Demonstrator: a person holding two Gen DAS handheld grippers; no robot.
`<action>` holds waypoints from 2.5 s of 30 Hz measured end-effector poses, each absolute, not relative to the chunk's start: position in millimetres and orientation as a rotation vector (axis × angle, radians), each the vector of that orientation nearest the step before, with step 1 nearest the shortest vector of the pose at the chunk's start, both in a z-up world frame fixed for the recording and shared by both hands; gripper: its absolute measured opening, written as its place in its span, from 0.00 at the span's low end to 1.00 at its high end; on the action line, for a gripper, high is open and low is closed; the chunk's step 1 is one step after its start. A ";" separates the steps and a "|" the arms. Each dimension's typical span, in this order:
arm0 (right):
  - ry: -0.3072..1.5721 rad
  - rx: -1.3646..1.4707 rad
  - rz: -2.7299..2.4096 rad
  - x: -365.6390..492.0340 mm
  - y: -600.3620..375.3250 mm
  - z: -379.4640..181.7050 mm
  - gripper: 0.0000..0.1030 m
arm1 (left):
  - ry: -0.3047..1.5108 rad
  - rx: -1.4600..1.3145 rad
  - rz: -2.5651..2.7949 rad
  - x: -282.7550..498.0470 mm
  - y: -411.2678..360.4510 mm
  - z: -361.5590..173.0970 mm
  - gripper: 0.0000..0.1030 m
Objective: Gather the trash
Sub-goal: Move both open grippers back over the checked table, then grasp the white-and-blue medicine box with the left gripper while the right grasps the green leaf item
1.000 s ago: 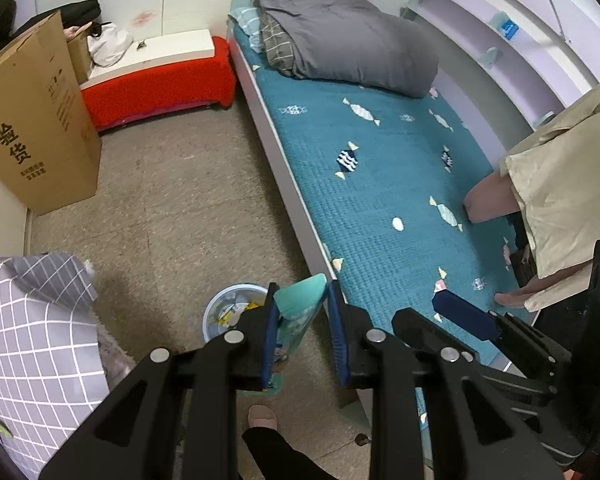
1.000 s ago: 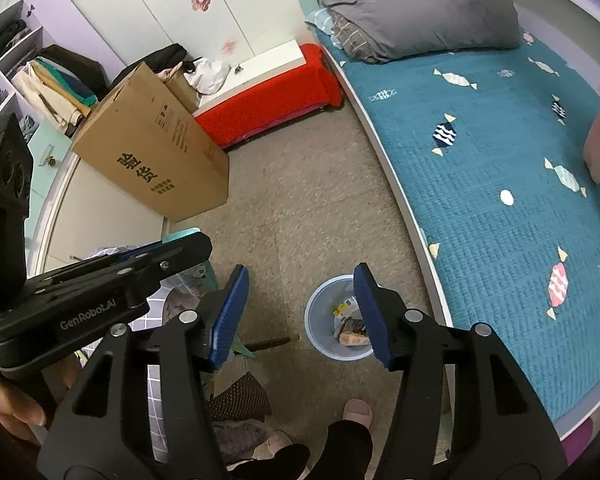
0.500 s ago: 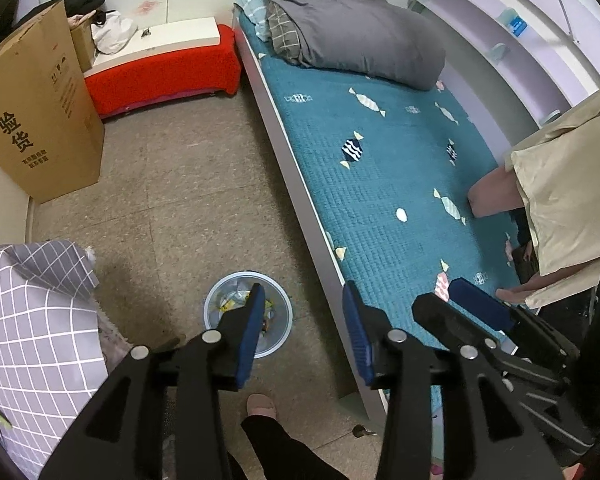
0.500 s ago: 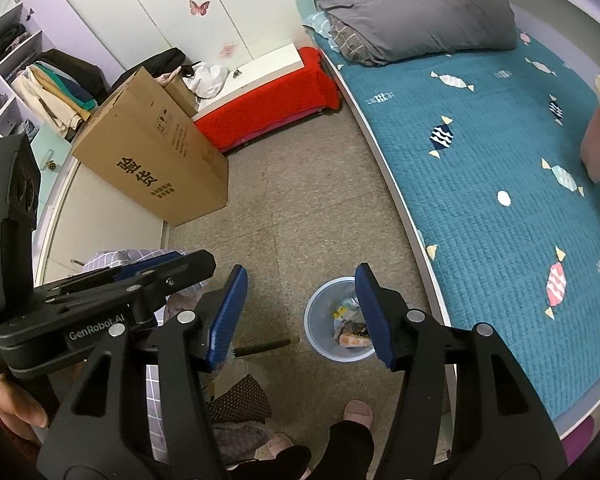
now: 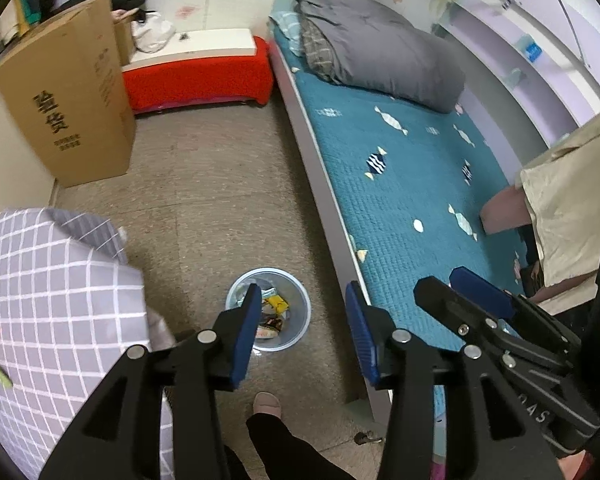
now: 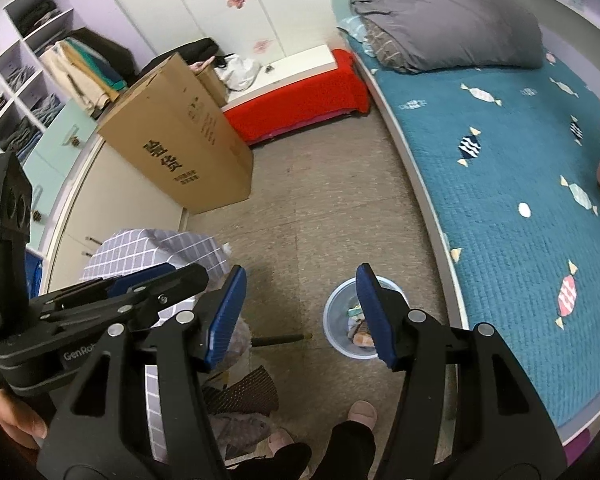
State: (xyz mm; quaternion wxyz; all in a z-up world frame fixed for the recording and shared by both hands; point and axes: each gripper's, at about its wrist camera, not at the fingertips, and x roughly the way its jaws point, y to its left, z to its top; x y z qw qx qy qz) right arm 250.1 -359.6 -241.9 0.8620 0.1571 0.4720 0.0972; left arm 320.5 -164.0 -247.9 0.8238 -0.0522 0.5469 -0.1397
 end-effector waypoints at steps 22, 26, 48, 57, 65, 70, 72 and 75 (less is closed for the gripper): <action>1.029 0.171 0.511 205.7 -100.7 -237.2 0.57 | 1.101 -0.297 0.020 208.6 104.8 -237.4 0.46; 1.049 0.166 0.530 193.4 -44.9 -245.5 0.57 | 1.107 -0.305 0.049 193.4 170.6 -244.6 0.50; 1.171 0.031 0.596 179.4 172.3 -310.1 0.60 | 1.199 -0.368 0.197 144.7 409.6 -315.3 0.54; 1.231 -0.103 0.534 204.7 190.8 -350.3 0.60 | 1.224 -0.256 0.085 176.3 388.2 -324.9 0.57; 1.274 -0.153 0.577 218.7 195.1 -373.3 0.11 | 1.284 -0.225 0.040 205.3 379.3 -348.8 0.61; 1.266 -0.110 0.552 225.9 174.9 -368.0 0.04 | 1.318 -0.210 0.017 218.7 372.7 -359.0 0.63; 1.265 -0.086 0.514 233.2 160.5 -364.9 0.04 | 1.329 -0.198 0.009 222.5 370.3 -361.9 0.64; 1.244 -0.075 0.461 241.5 145.4 -357.9 0.04 | 1.338 -0.184 0.007 227.8 364.5 -364.6 0.65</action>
